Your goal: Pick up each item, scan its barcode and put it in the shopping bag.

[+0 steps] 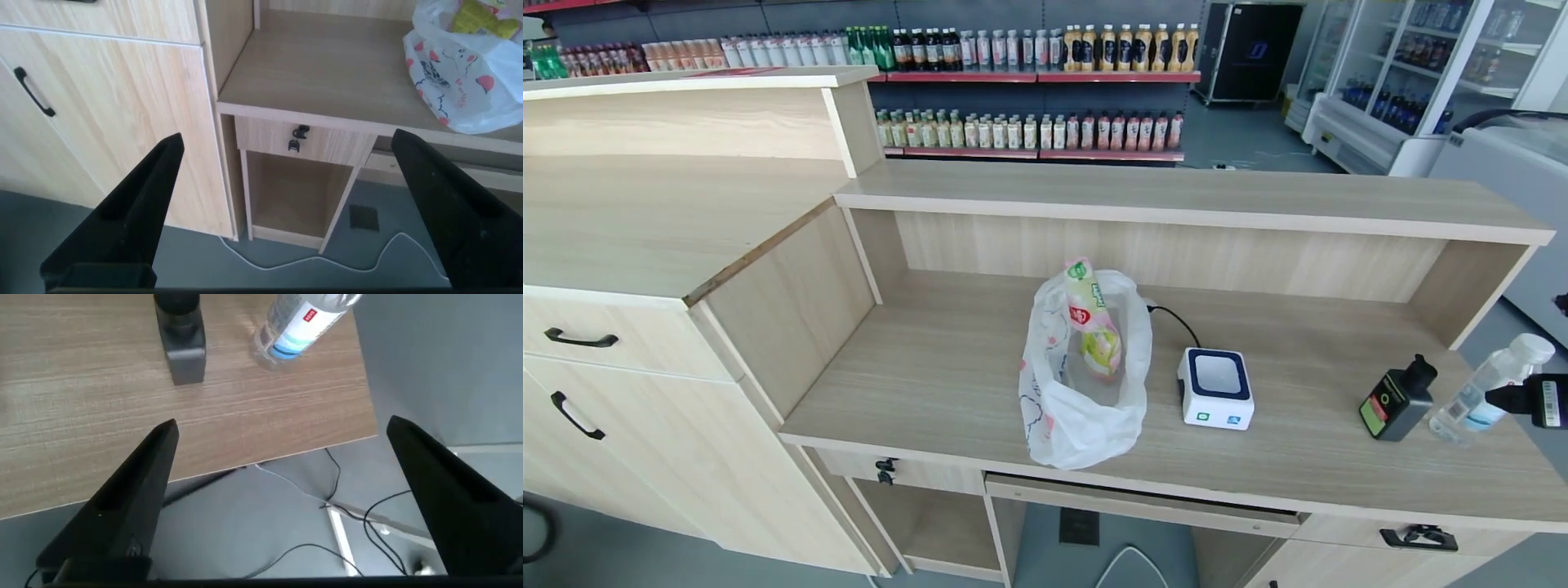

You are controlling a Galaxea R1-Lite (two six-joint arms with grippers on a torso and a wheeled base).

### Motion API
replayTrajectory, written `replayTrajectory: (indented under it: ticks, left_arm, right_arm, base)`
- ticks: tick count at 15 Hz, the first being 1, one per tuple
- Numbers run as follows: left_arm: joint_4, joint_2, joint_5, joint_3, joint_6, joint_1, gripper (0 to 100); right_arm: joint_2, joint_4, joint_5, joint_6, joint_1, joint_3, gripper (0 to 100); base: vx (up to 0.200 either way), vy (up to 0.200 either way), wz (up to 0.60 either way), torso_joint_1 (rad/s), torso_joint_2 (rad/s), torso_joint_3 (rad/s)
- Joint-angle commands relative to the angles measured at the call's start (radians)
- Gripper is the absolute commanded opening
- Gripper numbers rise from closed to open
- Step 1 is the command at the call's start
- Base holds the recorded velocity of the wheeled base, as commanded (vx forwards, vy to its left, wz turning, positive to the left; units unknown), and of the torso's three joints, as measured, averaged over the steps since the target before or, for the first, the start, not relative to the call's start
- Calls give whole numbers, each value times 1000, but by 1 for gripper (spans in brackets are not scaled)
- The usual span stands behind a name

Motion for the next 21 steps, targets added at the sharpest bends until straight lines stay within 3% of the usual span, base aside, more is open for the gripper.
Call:
replayTrajectory:
  ticks: [1, 4, 8, 21]
  left_arm:
    - [0, 0, 0, 0, -1, 0, 100]
    - [0, 0, 0, 0, -1, 0, 100]
    - [0, 0, 0, 0, -1, 0, 100]
    - [0, 0, 0, 0, -1, 0, 100]
  right_arm:
    - [132, -81, 18, 0, -6, 10, 100]
    - [215, -236, 79, -23, -6, 22, 100]
    - [298, -319, 131, -37, -4, 21, 100]
    - [441, -400, 154, -35, 11, -25, 100]
  base:
    - [0, 0, 0, 0, 0, 0]
    - [0, 0, 0, 0, 0, 0]
    - [0, 0, 0, 0, 0, 0]
    - [0, 0, 0, 0, 0, 0]
